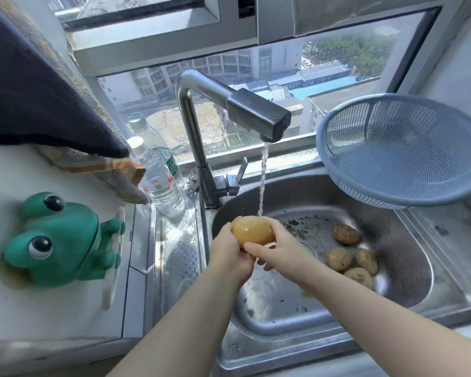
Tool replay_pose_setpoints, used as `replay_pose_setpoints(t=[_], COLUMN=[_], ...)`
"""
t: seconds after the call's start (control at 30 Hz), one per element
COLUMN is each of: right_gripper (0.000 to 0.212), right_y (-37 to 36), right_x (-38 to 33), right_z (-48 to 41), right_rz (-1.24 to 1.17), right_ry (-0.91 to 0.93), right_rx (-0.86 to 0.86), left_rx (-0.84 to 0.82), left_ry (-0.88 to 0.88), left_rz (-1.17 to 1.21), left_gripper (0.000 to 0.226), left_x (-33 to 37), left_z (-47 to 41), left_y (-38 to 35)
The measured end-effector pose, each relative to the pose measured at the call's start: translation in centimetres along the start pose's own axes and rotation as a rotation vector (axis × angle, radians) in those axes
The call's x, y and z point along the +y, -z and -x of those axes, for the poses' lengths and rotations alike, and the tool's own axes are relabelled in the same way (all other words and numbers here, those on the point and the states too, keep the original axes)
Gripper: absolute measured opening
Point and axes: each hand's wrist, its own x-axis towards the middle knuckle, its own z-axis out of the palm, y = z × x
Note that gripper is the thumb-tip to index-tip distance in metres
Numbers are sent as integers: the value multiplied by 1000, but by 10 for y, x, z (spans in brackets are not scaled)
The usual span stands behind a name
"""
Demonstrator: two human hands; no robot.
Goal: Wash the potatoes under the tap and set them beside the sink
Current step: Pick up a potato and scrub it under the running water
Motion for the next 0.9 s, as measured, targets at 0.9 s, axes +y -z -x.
replay_pose_setpoints(t=[0.9], right_gripper=[62], right_y=[-84], right_x=[21], right_z=[-33], right_rz=[638], right_ry=[81], right_rx=[29], left_rx=[101], left_ry=[-261], left_rz=[-499], left_gripper=[48], left_x=[13], left_z=[12], left_y=[86])
